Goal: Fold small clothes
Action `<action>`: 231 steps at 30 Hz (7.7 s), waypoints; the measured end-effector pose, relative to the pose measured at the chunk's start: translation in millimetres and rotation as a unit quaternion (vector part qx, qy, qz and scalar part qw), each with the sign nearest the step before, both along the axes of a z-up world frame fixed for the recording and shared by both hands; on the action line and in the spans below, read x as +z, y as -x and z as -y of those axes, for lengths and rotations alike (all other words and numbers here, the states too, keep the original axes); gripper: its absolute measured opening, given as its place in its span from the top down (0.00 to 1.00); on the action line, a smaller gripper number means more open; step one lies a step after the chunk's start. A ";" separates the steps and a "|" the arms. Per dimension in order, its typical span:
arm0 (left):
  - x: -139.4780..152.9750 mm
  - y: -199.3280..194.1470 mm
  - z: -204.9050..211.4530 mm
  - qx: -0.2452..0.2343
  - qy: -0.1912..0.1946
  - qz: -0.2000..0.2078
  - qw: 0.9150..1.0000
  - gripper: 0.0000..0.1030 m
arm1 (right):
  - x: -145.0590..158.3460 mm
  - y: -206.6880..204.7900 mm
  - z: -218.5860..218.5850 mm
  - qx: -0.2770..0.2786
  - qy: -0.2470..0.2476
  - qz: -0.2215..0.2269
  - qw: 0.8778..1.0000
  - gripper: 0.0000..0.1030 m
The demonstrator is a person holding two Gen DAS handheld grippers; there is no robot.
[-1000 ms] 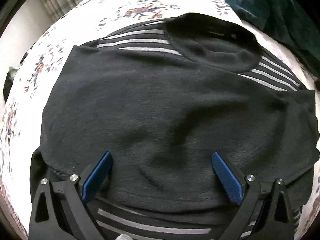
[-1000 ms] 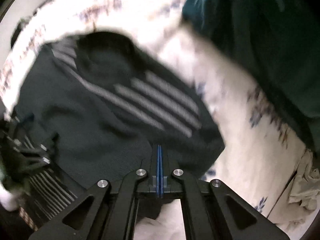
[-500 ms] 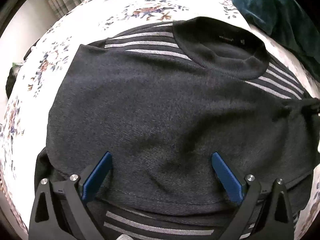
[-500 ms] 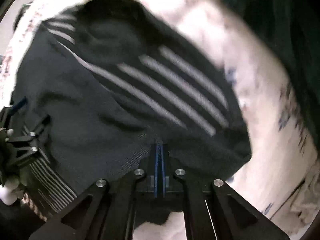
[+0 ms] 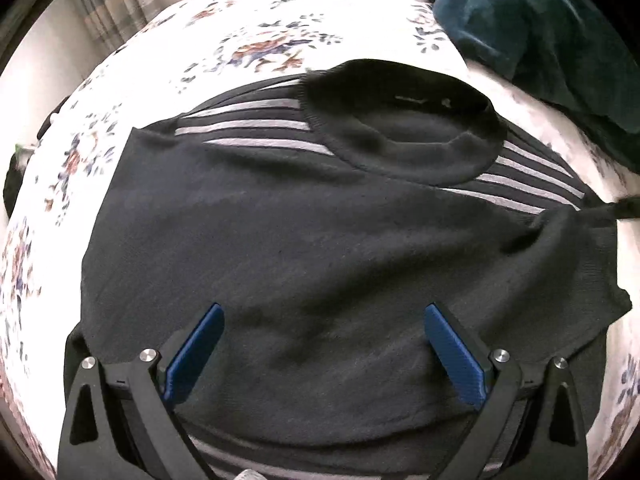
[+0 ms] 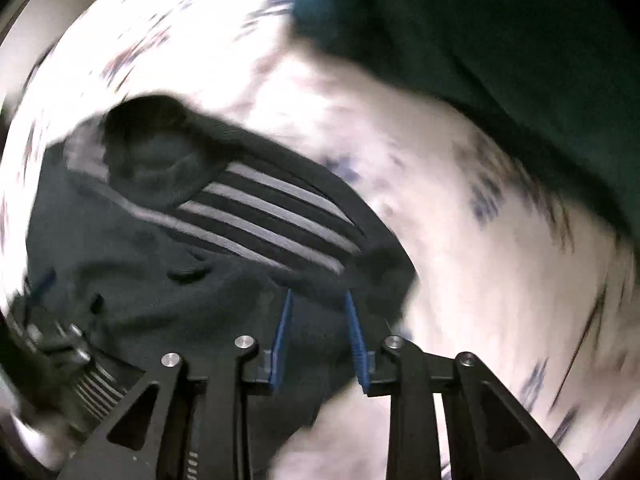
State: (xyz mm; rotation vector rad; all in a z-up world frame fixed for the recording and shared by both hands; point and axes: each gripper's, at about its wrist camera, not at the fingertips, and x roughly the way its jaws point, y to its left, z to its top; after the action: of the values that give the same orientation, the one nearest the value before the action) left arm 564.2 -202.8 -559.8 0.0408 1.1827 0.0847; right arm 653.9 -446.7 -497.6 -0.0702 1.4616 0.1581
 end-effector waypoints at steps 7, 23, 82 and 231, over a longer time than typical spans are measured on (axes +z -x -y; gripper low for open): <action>-26.7 -13.9 0.2 -0.035 -0.034 -0.008 0.999 0.00 | -9.5 78.2 -8.6 -0.049 -0.094 -0.004 0.994 0.71; 34.3 81.4 -10.1 -0.066 0.036 -0.021 0.997 0.00 | 1.0 183.8 23.3 -0.132 -0.117 -0.035 0.984 0.40; -33.9 295.5 213.2 -0.132 -0.022 -0.093 0.987 0.91 | -121.4 27.9 111.7 -0.065 -0.360 -0.089 0.926 0.17; 47.4 403.9 -354.2 0.273 0.164 -0.119 0.940 0.47 | -40.1 295.7 -420.9 -0.016 -0.364 -0.289 0.885 0.91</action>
State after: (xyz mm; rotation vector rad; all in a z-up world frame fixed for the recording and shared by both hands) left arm 160.3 151.5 -512.4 -0.5910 1.4100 0.3782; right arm 358.2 -25.9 -537.7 0.6681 1.9022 0.7424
